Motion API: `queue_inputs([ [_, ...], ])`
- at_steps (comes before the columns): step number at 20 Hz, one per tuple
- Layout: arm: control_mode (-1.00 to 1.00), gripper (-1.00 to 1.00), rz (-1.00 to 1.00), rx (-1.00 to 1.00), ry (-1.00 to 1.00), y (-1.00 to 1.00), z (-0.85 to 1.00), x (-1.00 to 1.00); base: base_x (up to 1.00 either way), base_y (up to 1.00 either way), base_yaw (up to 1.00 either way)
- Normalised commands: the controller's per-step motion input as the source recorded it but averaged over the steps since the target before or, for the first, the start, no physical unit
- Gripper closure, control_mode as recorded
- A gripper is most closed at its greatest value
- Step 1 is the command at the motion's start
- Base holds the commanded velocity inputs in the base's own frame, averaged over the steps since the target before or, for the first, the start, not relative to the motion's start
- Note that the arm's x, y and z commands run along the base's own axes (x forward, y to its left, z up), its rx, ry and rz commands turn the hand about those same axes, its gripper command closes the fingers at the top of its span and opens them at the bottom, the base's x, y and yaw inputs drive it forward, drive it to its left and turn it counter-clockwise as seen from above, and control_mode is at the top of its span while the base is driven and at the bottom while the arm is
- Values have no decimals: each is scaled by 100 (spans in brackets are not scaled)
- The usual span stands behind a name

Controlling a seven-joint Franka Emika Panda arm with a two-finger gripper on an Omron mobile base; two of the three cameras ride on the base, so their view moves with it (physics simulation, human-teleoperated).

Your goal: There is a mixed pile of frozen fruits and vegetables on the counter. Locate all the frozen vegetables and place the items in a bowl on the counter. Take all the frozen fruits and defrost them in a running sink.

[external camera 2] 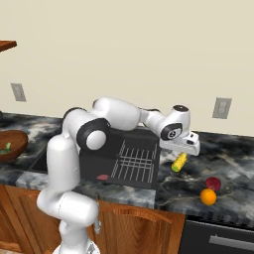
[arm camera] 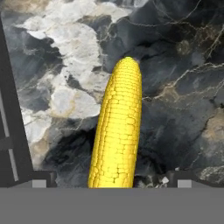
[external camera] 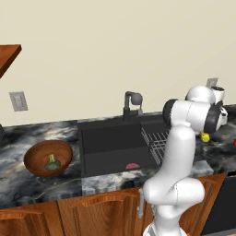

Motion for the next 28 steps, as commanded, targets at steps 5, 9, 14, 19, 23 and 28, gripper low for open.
queue_inputs([
  [5,-100,-100,-1,0,4,-4,-8,1,0,0,0],
  [9,-100,-100,0,0,0,0,-29,1,0,0,0],
  [14,-100,-100,0,0,0,0,-38,0,0,0,0],
  [19,-100,-100,0,0,0,0,-16,2,0,0,0],
  [23,-100,-100,0,0,0,0,-18,5,0,0,0],
  [28,-100,100,0,0,-1,0,-8,4,0,0,0],
])
